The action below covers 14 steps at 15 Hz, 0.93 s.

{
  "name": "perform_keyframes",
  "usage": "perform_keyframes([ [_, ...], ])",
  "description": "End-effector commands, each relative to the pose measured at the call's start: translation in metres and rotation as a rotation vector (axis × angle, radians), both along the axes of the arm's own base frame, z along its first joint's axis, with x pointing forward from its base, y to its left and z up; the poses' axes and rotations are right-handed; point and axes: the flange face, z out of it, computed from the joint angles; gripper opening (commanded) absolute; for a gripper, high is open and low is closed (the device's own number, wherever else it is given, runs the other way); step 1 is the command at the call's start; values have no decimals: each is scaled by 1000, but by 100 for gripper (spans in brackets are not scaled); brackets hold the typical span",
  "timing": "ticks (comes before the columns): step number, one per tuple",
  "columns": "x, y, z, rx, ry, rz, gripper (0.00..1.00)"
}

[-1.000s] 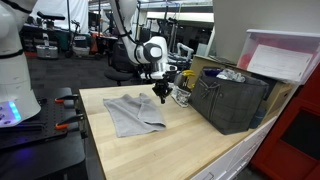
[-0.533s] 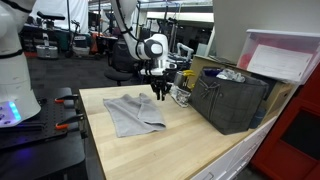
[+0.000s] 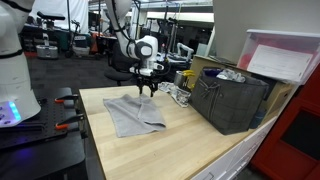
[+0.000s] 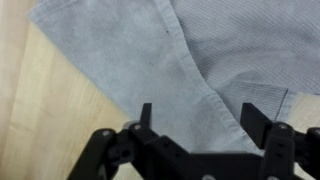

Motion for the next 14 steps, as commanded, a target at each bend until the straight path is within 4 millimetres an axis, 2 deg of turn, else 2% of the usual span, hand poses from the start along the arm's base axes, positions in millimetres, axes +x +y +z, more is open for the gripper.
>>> perform_keyframes([
  [1,-22,2,-8,-8,56,55,100],
  [6,-38,-8,-30,-67,101,108,100],
  [14,-38,-19,-68,-167,109,169,100],
])
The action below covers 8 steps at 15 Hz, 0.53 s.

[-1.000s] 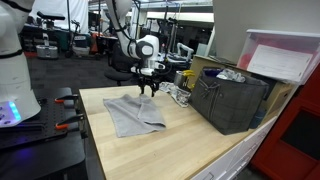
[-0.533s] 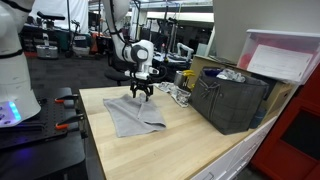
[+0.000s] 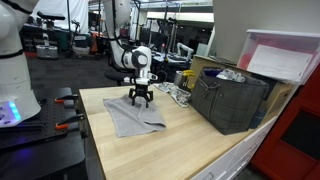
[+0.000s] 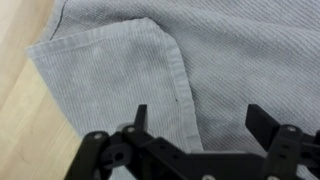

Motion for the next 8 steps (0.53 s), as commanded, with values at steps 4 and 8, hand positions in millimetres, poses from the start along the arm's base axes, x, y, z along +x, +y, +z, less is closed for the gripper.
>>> perform_keyframes([
  [4,11,-7,-17,-69,-60,-15,100],
  [8,25,-12,-18,-92,-96,-35,100],
])
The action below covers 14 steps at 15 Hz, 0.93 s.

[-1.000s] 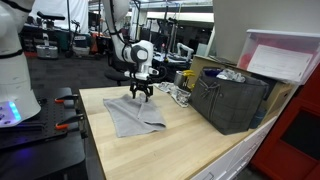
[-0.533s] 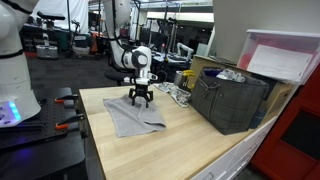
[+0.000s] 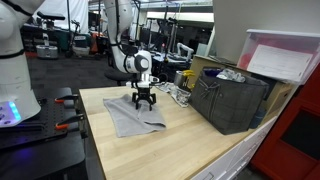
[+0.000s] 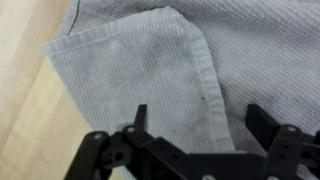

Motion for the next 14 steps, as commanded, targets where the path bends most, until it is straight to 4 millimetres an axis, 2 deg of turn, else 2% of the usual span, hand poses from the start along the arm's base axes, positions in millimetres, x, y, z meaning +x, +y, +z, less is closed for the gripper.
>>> perform_keyframes([
  [1,16,-5,1,-27,-51,-18,100],
  [5,28,-8,0,-37,-68,-14,100],
  [7,31,-10,-1,-46,-71,-4,74],
  [14,35,-20,8,-73,-71,7,20],
])
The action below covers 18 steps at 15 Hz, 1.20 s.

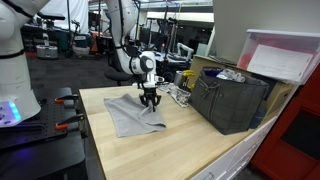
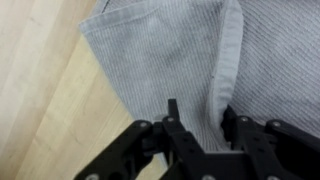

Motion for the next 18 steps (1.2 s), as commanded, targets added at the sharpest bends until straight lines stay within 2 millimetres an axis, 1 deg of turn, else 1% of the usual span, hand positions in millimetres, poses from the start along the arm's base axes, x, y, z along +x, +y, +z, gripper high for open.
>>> perform_keyframes([
  [1,5,-7,8,-30,-21,5,14],
  [3,5,-8,12,-39,-21,16,1],
  [4,6,-7,14,-43,-19,23,2],
  [5,6,-7,15,-44,-18,29,29],
  [7,6,-5,19,-46,-13,44,30],
  [8,6,-5,20,-47,-13,55,7],
  [9,7,-4,21,-50,-9,64,7],
  [10,8,-3,22,-49,-6,74,3],
  [11,9,-1,24,-51,-6,79,0],
  [14,11,0,27,-56,-6,86,1],
  [18,14,-7,34,-78,-7,80,1],
])
